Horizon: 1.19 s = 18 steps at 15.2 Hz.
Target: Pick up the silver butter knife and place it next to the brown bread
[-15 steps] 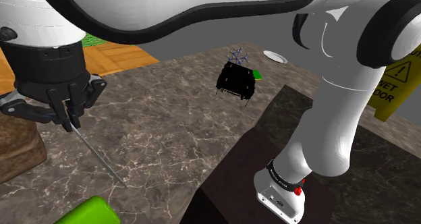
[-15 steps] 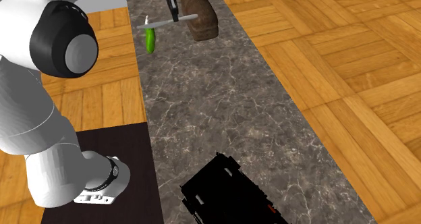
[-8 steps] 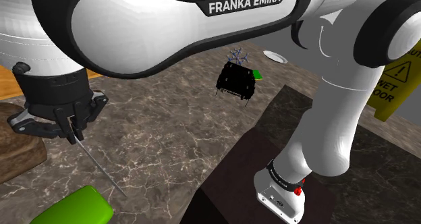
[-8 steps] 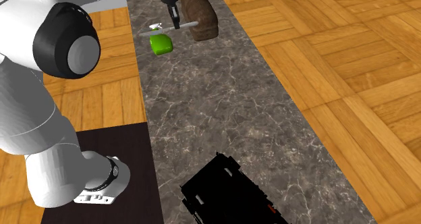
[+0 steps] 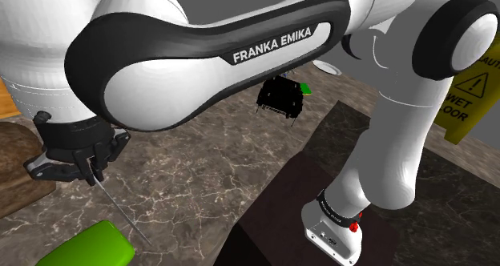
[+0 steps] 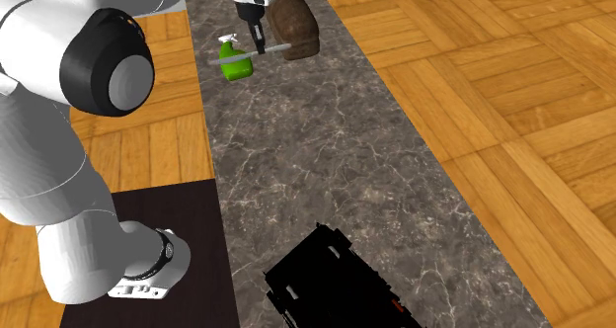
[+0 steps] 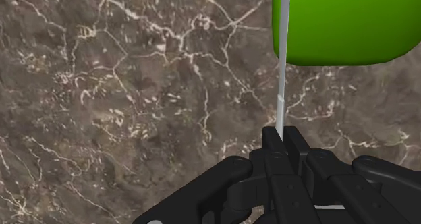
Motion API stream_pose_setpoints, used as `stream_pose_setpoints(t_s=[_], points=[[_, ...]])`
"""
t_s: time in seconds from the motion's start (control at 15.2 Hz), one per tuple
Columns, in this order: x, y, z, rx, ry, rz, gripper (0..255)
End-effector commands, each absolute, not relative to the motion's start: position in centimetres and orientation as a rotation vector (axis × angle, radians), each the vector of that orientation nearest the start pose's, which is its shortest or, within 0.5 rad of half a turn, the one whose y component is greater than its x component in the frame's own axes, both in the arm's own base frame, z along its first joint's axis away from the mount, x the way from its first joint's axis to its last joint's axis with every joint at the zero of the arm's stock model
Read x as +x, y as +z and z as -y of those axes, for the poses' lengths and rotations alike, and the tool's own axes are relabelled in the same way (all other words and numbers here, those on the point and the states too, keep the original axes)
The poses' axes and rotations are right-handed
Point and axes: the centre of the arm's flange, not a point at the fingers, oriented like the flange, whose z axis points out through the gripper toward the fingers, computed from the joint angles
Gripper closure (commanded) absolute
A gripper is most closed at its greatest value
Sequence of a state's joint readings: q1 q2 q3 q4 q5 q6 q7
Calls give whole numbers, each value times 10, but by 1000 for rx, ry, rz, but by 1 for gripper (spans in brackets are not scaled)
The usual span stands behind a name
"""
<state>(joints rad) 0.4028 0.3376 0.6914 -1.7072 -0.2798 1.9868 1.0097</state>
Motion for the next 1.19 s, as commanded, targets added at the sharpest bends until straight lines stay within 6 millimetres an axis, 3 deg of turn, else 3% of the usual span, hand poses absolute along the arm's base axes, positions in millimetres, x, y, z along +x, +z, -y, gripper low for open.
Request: stream_pose_setpoints(t_s=[0.0,0.66,1.12], points=[[344,423,-540,-3129,-82,258,255],[344,369,-540,-3129,-82,258,255],[344,369,-540,-3129,-82,258,255]])
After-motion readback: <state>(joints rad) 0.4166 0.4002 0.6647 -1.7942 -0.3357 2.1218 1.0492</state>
